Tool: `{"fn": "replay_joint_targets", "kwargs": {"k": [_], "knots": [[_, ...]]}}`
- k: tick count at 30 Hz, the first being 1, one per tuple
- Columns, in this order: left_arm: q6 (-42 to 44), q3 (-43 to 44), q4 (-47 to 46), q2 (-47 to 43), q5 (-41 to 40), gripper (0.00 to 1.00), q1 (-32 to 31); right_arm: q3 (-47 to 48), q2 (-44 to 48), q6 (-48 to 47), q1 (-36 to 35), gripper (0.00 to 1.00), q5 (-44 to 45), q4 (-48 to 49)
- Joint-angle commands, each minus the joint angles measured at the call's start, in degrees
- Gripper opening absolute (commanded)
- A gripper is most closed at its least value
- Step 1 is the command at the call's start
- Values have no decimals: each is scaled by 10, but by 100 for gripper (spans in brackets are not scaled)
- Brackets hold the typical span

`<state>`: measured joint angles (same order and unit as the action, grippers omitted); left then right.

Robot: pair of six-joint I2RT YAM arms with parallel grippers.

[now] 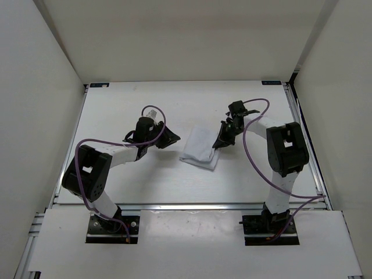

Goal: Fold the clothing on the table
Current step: Fold the skirt

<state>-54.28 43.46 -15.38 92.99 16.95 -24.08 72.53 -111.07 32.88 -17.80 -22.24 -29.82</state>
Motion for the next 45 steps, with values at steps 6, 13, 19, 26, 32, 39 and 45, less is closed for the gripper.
{"fn": "replay_joint_targets", "kwargs": {"k": [6,13,19,26,32,39,45], "knots": [[0,-2,-20,-24,-1,41,-1,-19,103,0,-10,0,27,-7],[0,0,-25,-18,4,40,-4,-111,172,8,12,0,30,13],[0,5,-23,-9,10,41,-11,-145,150,3,42,0,41,23],[-10,19,-22,-21,12,41,-35,-129,99,-18,51,0,97,-28],[-28,30,-36,-21,15,41,-65,-105,111,-23,59,29,143,-95],[-51,36,-85,26,15,40,-98,-78,211,-12,58,25,163,-130],[-52,39,-94,59,21,37,-109,-43,214,4,30,20,123,-132]]}}
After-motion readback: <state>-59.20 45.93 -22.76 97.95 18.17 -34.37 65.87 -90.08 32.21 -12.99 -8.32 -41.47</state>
